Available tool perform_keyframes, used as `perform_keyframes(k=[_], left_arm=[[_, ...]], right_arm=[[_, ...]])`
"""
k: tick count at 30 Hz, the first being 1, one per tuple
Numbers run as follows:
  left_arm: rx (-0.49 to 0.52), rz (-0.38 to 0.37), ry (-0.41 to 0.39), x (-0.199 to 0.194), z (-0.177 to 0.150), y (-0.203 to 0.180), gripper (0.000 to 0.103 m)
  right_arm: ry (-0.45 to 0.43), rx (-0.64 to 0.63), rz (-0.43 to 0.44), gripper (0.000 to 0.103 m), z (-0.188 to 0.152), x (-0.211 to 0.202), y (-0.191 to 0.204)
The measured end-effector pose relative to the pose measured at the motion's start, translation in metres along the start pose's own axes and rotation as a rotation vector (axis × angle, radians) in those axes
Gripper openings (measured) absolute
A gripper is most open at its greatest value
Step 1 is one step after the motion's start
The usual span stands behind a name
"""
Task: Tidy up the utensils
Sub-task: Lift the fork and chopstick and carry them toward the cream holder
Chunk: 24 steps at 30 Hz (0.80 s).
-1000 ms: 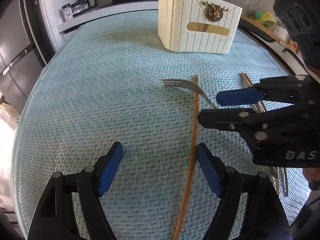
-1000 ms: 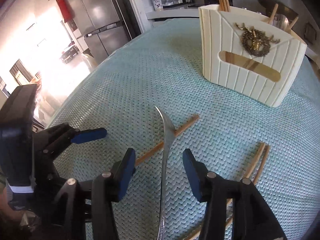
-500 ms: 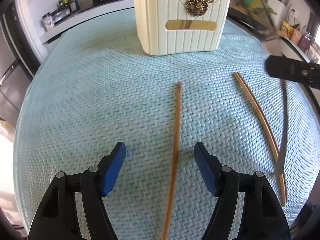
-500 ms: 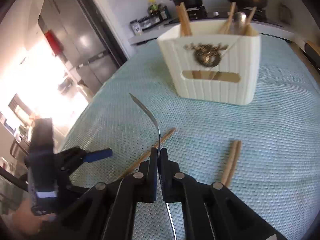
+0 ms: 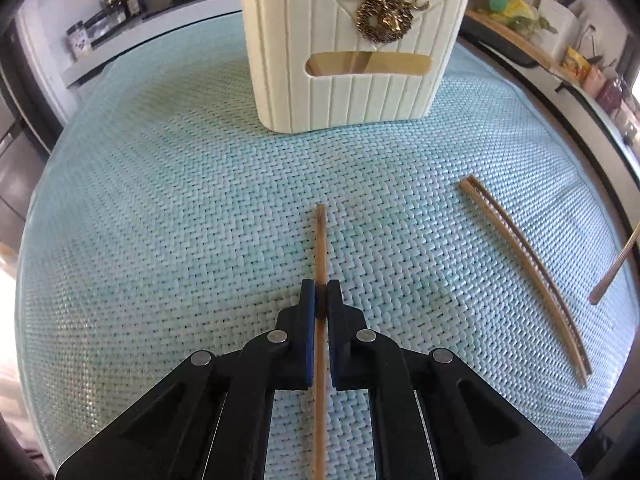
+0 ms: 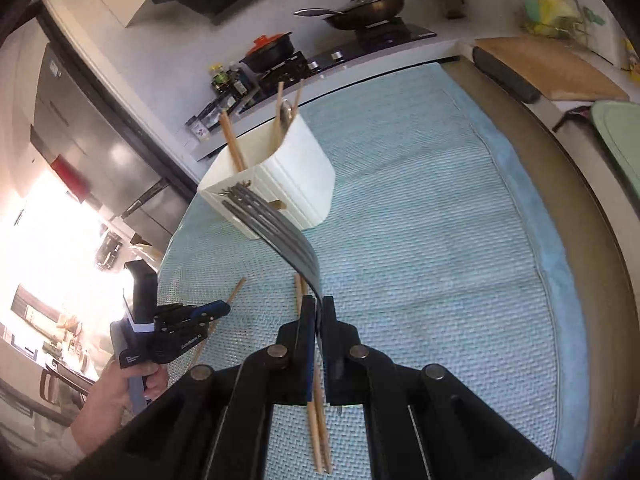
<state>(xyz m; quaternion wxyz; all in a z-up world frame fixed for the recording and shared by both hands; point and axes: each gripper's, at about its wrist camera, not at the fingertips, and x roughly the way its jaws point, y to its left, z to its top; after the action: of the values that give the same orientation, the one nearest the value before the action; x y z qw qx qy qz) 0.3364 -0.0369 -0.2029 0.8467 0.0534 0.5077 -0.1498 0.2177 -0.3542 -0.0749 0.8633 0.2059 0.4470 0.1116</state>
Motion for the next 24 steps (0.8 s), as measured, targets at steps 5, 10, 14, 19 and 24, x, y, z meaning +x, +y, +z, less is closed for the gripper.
perform_keyframes(k=[5,10,14,19,24], left_arm=[[-0.124,-0.081,-0.041,-0.011,-0.010,0.016,0.003],[-0.177,-0.131,-0.145,-0.047,-0.017,0.022,0.003],[-0.208,-0.166,-0.248,-0.084,-0.014,0.027,0.003],[-0.228,-0.210,-0.368,-0.123,-0.013,0.034,0.003],[-0.239,-0.241,-0.471,-0.141,0.005,0.031,0.003]], right_arm=[[0.116,0.038,-0.074,0.005,0.011,0.038,-0.027],[0.044,0.011,-0.065,0.004,0.011,0.054,-0.021],[-0.071,-0.072,-0.041,0.003,0.009,0.031,0.007],[-0.160,-0.168,-0.056,0.003,0.003,0.007,0.039],[-0.201,-0.247,-0.077,0.003,0.000,-0.008,0.059]])
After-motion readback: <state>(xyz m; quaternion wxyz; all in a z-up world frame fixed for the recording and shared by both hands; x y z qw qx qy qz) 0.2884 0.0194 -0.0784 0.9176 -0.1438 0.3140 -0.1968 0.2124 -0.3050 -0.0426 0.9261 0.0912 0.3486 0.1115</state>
